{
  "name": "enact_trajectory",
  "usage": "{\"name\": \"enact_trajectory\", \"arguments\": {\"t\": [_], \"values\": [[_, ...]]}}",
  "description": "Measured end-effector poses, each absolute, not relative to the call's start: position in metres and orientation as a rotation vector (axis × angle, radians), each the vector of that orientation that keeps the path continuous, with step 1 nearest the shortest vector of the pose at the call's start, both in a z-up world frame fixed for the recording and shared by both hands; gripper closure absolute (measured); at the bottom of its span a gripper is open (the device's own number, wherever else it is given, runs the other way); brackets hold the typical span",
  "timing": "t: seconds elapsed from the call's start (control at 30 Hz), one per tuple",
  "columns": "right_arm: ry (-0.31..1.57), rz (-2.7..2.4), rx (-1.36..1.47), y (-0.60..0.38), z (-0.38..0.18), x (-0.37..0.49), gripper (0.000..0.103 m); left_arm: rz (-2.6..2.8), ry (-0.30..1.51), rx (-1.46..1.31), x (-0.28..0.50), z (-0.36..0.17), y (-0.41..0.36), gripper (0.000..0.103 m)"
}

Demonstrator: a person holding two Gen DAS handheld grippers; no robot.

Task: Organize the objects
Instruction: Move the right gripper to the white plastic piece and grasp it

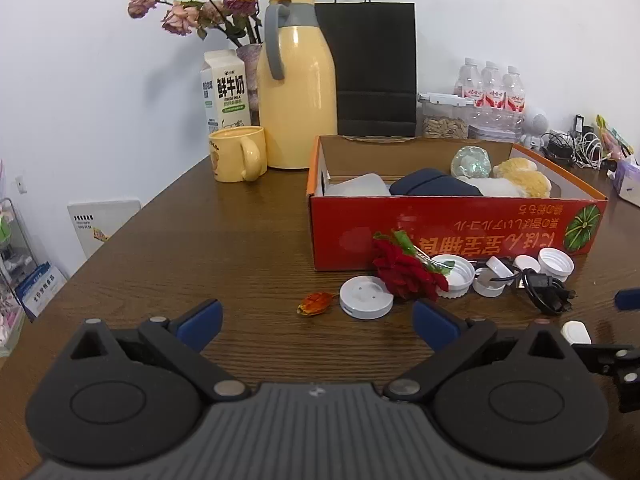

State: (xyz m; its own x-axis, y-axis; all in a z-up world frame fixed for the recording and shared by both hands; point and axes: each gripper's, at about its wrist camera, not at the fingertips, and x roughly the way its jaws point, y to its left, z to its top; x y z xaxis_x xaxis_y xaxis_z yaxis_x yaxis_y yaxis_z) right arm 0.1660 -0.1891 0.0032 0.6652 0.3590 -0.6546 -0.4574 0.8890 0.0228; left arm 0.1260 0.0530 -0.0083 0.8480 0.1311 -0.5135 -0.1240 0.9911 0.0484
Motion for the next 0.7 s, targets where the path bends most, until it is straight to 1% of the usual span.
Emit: {"name": "enact_trajectory", "arguments": {"t": [0.13, 0.2, 0.23, 0.3, 0.33, 0.4, 0.43, 0.7], "values": [[0.721, 0.469, -0.135, -0.1853, 0.0006, 0.1679, 0.023, 0.133, 0.54, 0.006, 0.1273, -0.0083, 0.0559, 0.0], [0.717, 0.467, -0.133, -0.185, 0.0016, 0.1677, 0.032, 0.131, 0.544, 0.003, 0.128, -0.0092, 0.0562, 0.0], [0.716, 0.467, -0.132, -0.1852, 0.0014, 0.1677, 0.034, 0.131, 0.545, 0.002, 0.1282, -0.0095, 0.0561, 0.0], [0.709, 0.465, -0.125, -0.1867, 0.0022, 0.1673, 0.051, 0.131, 0.547, 0.001, 0.1286, -0.0099, 0.0564, 0.0], [0.706, 0.466, -0.121, -0.1875, 0.0027, 0.1671, 0.055, 0.133, 0.548, 0.002, 0.1285, -0.01, 0.0563, 0.0], [0.702, 0.478, -0.112, -0.1892, 0.0033, 0.1664, 0.072, 0.137, 0.55, 0.003, 0.1285, -0.0101, 0.0565, 0.0], [0.7, 0.485, -0.108, -0.1899, 0.0034, 0.1658, 0.076, 0.138, 0.55, 0.004, 0.1283, -0.0104, 0.0566, 0.0], [0.687, 0.494, -0.084, -0.1931, 0.0029, 0.1635, 0.076, 0.147, 0.552, 0.01, 0.1282, -0.0094, 0.0548, 0.0]]}}
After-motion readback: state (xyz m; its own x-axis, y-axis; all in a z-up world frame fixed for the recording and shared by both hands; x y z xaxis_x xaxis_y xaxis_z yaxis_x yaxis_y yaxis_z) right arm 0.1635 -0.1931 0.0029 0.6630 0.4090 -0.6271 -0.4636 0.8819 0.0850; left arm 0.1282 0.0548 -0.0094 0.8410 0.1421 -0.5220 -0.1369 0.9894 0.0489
